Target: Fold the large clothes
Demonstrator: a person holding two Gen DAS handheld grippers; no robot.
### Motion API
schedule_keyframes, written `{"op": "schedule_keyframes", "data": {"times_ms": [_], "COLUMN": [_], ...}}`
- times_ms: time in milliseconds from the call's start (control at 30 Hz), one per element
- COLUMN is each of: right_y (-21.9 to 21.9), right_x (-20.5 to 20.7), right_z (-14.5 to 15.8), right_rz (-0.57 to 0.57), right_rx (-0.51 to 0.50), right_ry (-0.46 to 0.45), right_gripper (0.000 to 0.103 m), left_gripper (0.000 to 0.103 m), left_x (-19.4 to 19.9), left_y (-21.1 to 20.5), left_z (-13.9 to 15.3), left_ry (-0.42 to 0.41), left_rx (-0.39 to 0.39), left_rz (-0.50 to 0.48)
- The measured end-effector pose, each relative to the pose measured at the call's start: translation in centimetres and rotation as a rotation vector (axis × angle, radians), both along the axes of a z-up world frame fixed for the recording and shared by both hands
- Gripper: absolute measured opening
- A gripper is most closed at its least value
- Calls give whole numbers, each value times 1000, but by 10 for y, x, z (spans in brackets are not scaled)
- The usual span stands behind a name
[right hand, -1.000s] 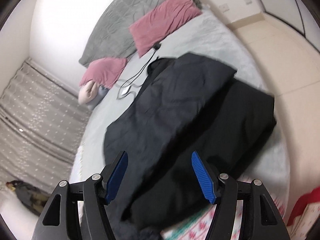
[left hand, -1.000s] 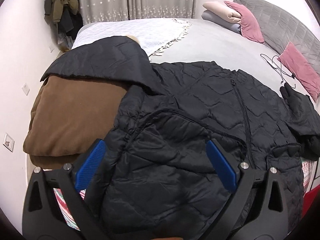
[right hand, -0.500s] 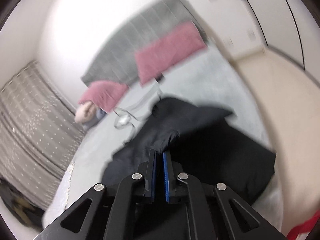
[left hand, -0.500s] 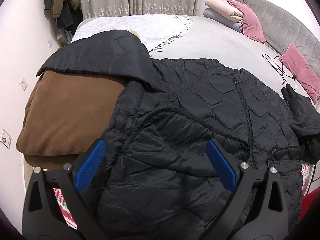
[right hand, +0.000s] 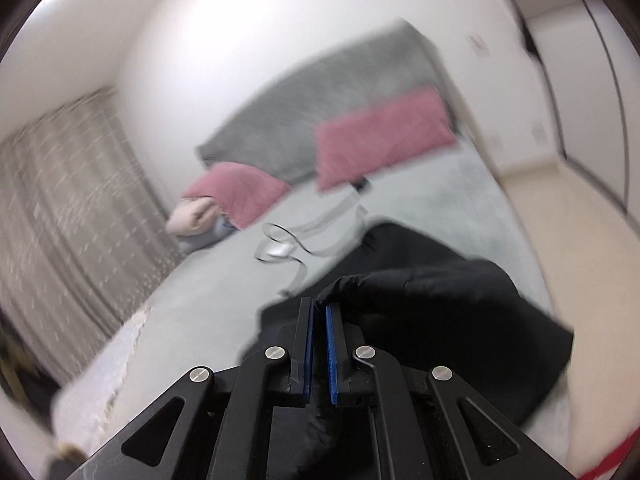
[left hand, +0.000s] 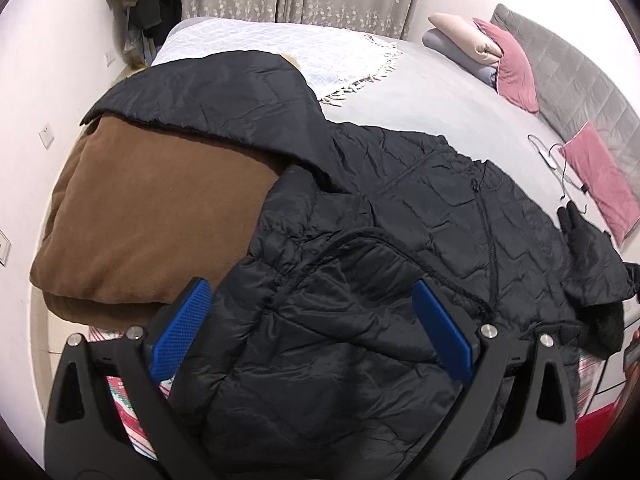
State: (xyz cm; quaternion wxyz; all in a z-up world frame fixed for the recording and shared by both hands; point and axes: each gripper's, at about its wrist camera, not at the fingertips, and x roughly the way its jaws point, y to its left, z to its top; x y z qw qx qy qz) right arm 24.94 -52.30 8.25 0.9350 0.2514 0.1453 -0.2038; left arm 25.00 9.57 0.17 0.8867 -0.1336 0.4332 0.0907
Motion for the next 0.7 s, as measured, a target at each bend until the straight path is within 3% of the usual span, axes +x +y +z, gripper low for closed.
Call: {"op": "schedule_keyframes", "data": {"times_ms": [133, 300, 467, 600, 700], "right_y": [92, 243, 387, 451, 471], "right_x": [25, 59, 77, 82, 85], "right_z": [36, 37, -33, -104, -148], "right_rz": [99, 340, 633, 791, 912], "right_rx": [-264, -593, -842, -939, -959], "right_ry": [-23, 8, 120, 246, 350], "right_gripper": [5, 5, 5, 5, 5], "left_gripper": [100, 100, 100, 100, 100], "left_x": [0, 1, 2, 1, 1], "left_y": [0, 6, 20, 31, 36], "left_z": [0, 0, -4, -7, -7], "left_ry": [8, 8, 23, 36, 41], "left_rx": [-22, -41, -95, -153, -184], "left_rz": [-13, 10, 47, 61, 67]}}
